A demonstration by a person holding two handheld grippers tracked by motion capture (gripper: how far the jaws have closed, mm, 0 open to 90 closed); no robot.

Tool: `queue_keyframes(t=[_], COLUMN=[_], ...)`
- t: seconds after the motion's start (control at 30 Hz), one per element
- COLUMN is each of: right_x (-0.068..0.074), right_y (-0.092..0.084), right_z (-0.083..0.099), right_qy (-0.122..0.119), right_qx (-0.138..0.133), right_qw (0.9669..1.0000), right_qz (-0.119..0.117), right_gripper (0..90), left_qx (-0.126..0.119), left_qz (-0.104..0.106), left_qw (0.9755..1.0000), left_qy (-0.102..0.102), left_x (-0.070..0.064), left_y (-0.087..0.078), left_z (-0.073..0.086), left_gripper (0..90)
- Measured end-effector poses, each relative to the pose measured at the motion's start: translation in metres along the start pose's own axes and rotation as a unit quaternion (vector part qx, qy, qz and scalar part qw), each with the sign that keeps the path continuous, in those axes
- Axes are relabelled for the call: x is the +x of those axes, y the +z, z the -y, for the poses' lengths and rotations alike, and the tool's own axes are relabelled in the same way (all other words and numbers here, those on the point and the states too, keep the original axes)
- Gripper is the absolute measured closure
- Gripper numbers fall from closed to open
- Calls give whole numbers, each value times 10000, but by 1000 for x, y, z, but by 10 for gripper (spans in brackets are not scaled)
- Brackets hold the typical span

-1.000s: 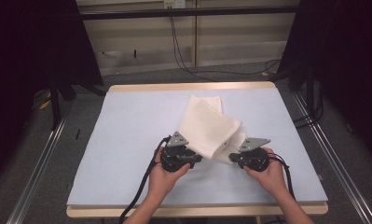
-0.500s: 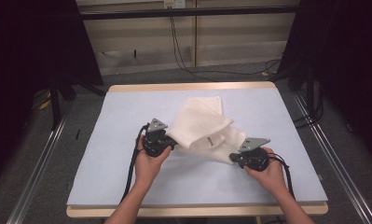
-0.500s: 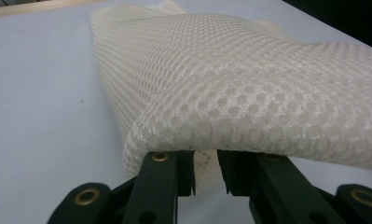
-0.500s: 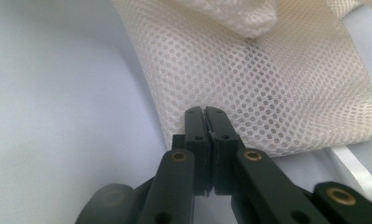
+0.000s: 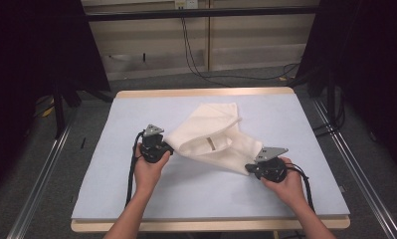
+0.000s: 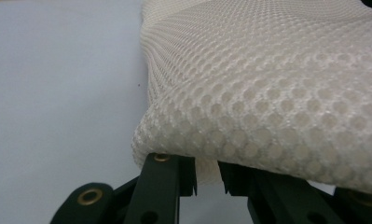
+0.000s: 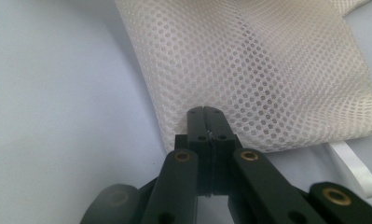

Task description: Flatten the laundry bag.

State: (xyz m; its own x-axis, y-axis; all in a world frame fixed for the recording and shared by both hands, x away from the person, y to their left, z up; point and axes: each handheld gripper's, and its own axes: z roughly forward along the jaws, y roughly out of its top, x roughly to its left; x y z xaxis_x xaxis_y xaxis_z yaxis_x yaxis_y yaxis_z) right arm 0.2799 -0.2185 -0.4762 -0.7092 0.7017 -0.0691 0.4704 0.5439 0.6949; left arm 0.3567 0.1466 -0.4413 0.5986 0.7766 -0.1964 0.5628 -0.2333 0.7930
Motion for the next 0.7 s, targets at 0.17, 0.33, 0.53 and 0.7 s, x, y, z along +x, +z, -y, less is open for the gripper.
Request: queue_keyframes(t=[0.17, 0.33, 0.53, 0.7], right_x=[-1, -2, -2, -2], right_y=[0, 1, 2, 2], right_z=[1, 2, 3, 3], right_qy=[-14, 11, 17, 12], right_qx=[41, 92, 113, 119], right_qw=[10000, 10000, 9999, 9999], right_qz=[-11, 27, 17, 15], right_gripper=[900, 900, 900, 900], left_qx=[-74, -65, 10, 96], left_qz=[-119, -193, -264, -359], left_qw=[9998, 9996, 9992, 9988], left_qy=[-117, -187, -290, -325], left_x=[5, 13, 22, 30], left_y=[0, -2, -3, -3], left_z=[0, 2, 10, 13], left_gripper=[792, 796, 793, 793])
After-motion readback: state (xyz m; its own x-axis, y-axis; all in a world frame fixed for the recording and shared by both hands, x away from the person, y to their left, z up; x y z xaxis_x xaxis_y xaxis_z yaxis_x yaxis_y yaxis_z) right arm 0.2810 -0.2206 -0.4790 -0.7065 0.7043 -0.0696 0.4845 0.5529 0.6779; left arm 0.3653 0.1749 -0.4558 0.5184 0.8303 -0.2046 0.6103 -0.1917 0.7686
